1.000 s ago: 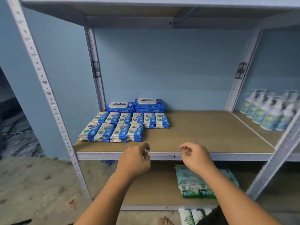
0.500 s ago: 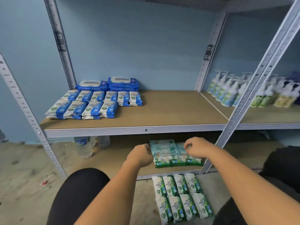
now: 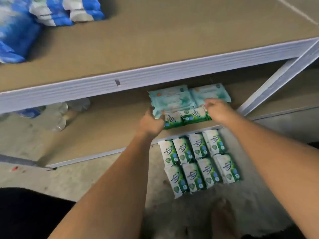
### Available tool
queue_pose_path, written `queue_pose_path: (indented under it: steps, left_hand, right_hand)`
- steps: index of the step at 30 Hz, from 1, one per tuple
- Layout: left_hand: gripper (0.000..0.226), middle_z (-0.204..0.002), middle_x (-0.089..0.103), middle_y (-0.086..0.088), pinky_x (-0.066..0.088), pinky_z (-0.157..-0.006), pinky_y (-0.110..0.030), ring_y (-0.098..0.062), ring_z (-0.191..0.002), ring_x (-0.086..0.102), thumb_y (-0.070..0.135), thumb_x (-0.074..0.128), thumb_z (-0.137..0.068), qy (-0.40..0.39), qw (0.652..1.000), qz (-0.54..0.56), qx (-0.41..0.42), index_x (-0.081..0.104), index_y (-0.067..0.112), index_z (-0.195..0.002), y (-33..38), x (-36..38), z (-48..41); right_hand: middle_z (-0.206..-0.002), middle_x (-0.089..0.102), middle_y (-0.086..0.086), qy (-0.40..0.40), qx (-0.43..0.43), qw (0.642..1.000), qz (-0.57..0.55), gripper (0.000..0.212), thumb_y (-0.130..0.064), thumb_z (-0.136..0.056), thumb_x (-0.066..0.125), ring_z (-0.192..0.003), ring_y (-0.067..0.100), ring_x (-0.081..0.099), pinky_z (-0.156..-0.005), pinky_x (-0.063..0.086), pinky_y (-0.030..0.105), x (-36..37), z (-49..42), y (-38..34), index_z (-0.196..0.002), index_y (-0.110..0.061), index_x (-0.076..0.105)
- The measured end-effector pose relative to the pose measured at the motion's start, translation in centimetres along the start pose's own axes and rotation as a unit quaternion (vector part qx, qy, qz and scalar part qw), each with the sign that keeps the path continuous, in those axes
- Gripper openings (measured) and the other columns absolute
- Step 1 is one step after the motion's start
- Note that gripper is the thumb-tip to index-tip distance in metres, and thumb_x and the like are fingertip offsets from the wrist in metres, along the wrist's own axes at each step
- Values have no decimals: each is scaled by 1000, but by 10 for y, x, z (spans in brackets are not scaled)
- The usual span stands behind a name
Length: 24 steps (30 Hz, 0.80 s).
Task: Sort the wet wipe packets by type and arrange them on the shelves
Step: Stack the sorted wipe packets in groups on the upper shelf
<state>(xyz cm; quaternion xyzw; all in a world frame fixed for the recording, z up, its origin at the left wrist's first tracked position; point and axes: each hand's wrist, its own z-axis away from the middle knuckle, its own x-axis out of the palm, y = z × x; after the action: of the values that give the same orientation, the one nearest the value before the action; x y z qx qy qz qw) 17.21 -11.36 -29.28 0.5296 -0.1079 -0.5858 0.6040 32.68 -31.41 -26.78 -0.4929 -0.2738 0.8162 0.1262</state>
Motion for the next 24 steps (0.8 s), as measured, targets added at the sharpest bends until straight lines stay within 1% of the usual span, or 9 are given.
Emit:
queue_pose_path:
  steps: [2,3,6,8,10,13,19,21,24]
  left_hand:
    - [43,-127,62,-5,40,-81,-25,-20,-99,59,35,55,-100,19,999,27,-20,45,20,-139,-10,14,-33]
    - [42,-130,61,-8,39,-80,-24,-21,-100,60,33,54,-100,31,998,37,-31,45,19,-138,-14,20,-48]
    - [53,-143,51,-13,40,-67,-12,-22,-115,59,32,52,-103,65,995,61,-51,34,15,-150,-26,29,-87]
    - [64,-146,50,-13,46,-78,-11,-23,-120,59,41,52,-100,75,994,66,-53,30,16,-154,-33,31,-106]
    - [70,-139,58,-13,51,-99,-32,-29,-120,62,53,52,-90,82,992,87,-48,35,19,-149,-36,32,-121]
    - [68,-138,58,-11,54,-99,-44,-27,-115,65,54,57,-92,69,985,155,-36,33,21,-146,-38,38,-133]
    - [41,-129,65,-7,55,-97,-49,-25,-110,69,37,62,-96,29,969,245,-14,41,26,-130,-37,48,-144]
    - [37,-128,65,-5,55,-98,-49,-25,-109,69,30,59,-100,29,969,246,-23,43,23,-132,-35,48,-147]
    - [41,-130,63,-4,56,-96,-46,-24,-110,67,21,55,-103,39,965,257,-17,37,21,-140,-33,55,-150]
  right_hand:
    - [-143,56,12,29,14,997,-65,40,-14,-101,44,-120,27,58,-102,47,35,16,-30,4,-138,-10,57]
    - [-145,54,7,41,22,994,-99,44,-18,-102,45,-113,22,61,-96,49,31,25,-42,5,-145,-15,51]
    - [-123,58,-1,72,10,990,-120,41,-24,-99,50,-70,10,60,-56,46,19,46,-73,-5,-139,-22,56]
    - [-108,64,2,76,-21,994,-76,27,-24,-96,51,-82,20,65,-63,47,25,55,-91,-18,-115,-19,69]
    - [-105,66,7,40,-21,999,-29,26,-32,-96,48,-97,24,63,-76,45,30,60,-109,-24,-103,-18,68]
    - [-135,61,9,-31,26,999,14,54,-54,-95,45,-119,27,59,-100,47,35,61,-121,-33,-133,-20,62]
    - [-161,32,7,-95,45,994,1,86,-73,-84,45,-144,26,36,-115,29,42,68,-135,-32,-155,-25,32]
    - [-163,29,6,-101,56,993,15,95,-80,-79,44,-146,27,33,-116,29,44,71,-137,-35,-156,-29,26]
    - [-151,49,2,-74,34,996,32,90,-82,-73,49,-133,25,50,-108,40,39,74,-142,-36,-147,-30,43]
